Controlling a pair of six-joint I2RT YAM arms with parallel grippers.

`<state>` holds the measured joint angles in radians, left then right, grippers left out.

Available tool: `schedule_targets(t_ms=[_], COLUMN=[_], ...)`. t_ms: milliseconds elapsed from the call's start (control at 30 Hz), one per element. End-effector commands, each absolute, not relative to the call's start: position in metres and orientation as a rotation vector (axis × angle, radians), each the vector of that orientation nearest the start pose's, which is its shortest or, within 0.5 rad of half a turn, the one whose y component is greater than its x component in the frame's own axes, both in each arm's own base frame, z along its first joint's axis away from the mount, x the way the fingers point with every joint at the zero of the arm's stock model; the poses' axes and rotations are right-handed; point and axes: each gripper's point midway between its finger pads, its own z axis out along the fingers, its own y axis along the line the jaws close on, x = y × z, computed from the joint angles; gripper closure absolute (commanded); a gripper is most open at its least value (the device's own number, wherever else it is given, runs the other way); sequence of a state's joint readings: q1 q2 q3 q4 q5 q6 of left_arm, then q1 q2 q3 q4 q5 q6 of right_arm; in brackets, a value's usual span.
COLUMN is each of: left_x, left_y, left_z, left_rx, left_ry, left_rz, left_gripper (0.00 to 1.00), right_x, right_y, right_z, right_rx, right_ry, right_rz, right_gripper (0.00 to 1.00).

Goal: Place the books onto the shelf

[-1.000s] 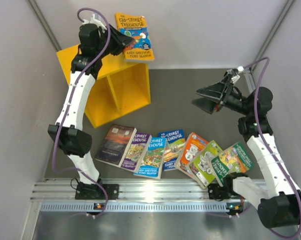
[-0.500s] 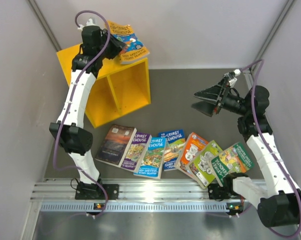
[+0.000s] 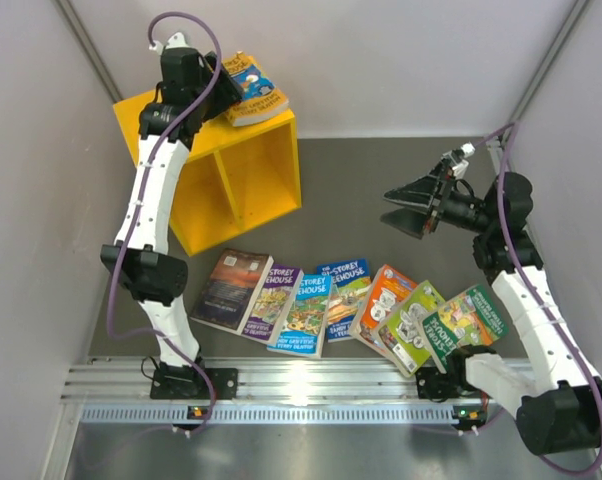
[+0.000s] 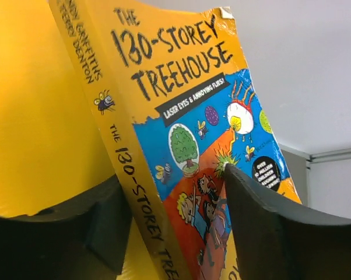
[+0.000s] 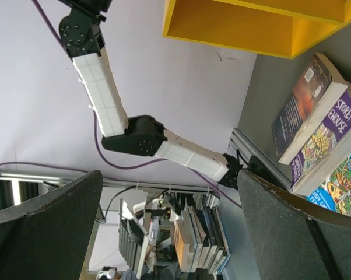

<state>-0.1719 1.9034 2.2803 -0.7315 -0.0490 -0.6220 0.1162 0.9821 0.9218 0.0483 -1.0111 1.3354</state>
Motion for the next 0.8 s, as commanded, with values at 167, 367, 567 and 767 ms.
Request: schedule_targets(t_ms=[167, 367, 567, 767], left_x=[0.513, 0.501, 0.478, 0.426], left_y=[-0.083, -0.06, -0.046, -0.048], left_z=[0.362, 0.38, 0.408, 0.416], left_rx=[-0.402, -0.411, -0.431, -0.389], left_ry=[2.015, 1.971, 1.915, 1.932], left_rz=[-0.276, -0.145, -0.1, -0.128], left_gripper=[0.01, 0.01, 0.01, 0.01], right_x=[0.222, 0.22, 0.222, 0.221], right_y=[0.201, 0.2, 0.198, 0.194], right_z=[0.359, 0.352, 0.344, 0.332], right_rx=[0.17, 0.169, 0.169, 0.143], right_ry=[1.954, 1.98, 2.003, 2.062], right_rz=[1.813, 1.783, 1.739, 1.606], right_gripper=[0.03, 0.03, 0.03, 0.02])
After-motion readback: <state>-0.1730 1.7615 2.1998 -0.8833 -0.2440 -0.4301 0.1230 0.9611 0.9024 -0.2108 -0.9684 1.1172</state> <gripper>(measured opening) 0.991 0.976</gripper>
